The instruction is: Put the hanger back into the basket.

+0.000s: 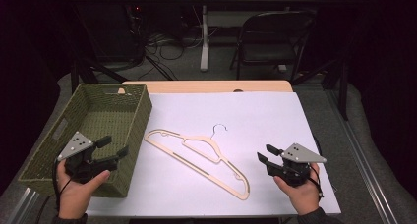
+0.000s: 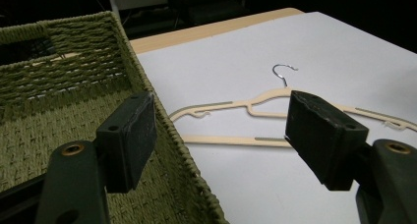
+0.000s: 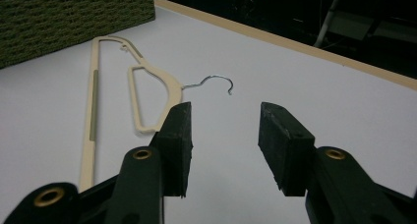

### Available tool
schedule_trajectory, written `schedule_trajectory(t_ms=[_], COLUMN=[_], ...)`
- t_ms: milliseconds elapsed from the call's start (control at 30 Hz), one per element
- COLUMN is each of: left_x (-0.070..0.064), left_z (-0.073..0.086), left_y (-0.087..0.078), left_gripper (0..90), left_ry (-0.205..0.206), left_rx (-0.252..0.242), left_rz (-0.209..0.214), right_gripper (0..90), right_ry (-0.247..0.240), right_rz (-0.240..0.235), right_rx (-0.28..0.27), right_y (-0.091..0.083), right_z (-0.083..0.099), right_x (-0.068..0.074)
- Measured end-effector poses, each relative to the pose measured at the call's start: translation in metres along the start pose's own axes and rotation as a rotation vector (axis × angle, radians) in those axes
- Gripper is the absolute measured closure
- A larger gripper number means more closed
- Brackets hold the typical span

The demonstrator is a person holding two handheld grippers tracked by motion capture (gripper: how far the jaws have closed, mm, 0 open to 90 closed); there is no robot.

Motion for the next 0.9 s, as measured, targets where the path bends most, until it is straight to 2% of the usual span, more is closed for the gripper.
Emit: schedule_trajectory(t_ms=[67,100,133,200,233,267,300,367,400,433,500,533,600,700,867,900], left_x=[0.002,0.003,0.004,0.005,0.006,0.006,0.004,0.001,0.001,0.000,-0.003,-0.003,-0.006,-0.008,-0.006,-0.006], left_z=[-0.003,-0.005,-0.007,-0.013,-0.017,-0.020,-0.027,-0.031,-0.031,-0.032,-0.035,-0.035,-0.035,-0.032,-0.029,-0.028], left_y=[0.003,0.005,0.007,0.010,0.012,0.014,0.018,0.022,0.022,0.024,0.030,0.030,0.031,0.031,0.027,0.024], left_gripper=[27.9,28.0,28.0,28.0,28.0,28.0,28.0,29.5,29.7,29.7,30.4,31.8,32.0,32.1,32.1,32.5], left_ry=[-0.004,-0.008,-0.013,-0.026,-0.029,-0.032,-0.030,-0.014,-0.014,-0.007,0.007,0.007,0.024,0.035,0.032,0.035], left_rx=[0.012,0.015,0.014,0.010,0.005,0.004,-0.004,-0.001,-0.001,0.005,0.020,0.020,0.024,0.022,0.023,0.017], left_rz=[-0.001,-0.002,-0.003,0.001,0.000,0.001,0.009,0.011,0.011,0.010,0.015,0.015,0.025,0.022,0.013,0.009], right_gripper=[53.6,55.8,55.8,55.6,55.2,54.4,54.0,55.5,56.3,56.3,58.8,58.8,57.9,57.1,55.7,55.7], right_ry=[0.008,-0.005,-0.005,-0.026,-0.034,-0.039,-0.061,-0.104,-0.114,-0.114,-0.134,-0.134,-0.138,-0.145,-0.148,-0.166], right_rz=[0.010,0.041,0.041,0.073,0.070,0.060,0.041,0.031,0.010,0.010,-0.030,-0.030,-0.060,-0.077,-0.081,-0.085], right_rx=[-0.002,0.010,0.010,0.022,0.031,0.044,0.079,0.088,0.096,0.096,0.089,0.089,0.121,0.158,0.207,0.223], right_y=[0.005,0.010,0.010,0.016,0.019,0.023,0.030,0.036,0.038,0.038,0.045,0.045,0.051,0.060,0.066,0.068], right_z=[-0.007,-0.013,-0.013,-0.017,-0.019,-0.021,-0.023,-0.027,-0.029,-0.029,-0.035,-0.035,-0.037,-0.041,-0.043,-0.045], right_x=[0.001,0.000,0.000,0.000,0.001,0.003,0.007,0.011,0.014,0.014,0.020,0.020,0.024,0.028,0.029,0.030])
Point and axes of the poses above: each handheld gripper's, and its own axes: y roughly forward along the jaws, z roughly out of its underside, x roughly to its left, the point moved 8 cm from there along y, roughly forward along the jaws, and after that the axes turned 11 degrees about x, right-handed, at the moved point
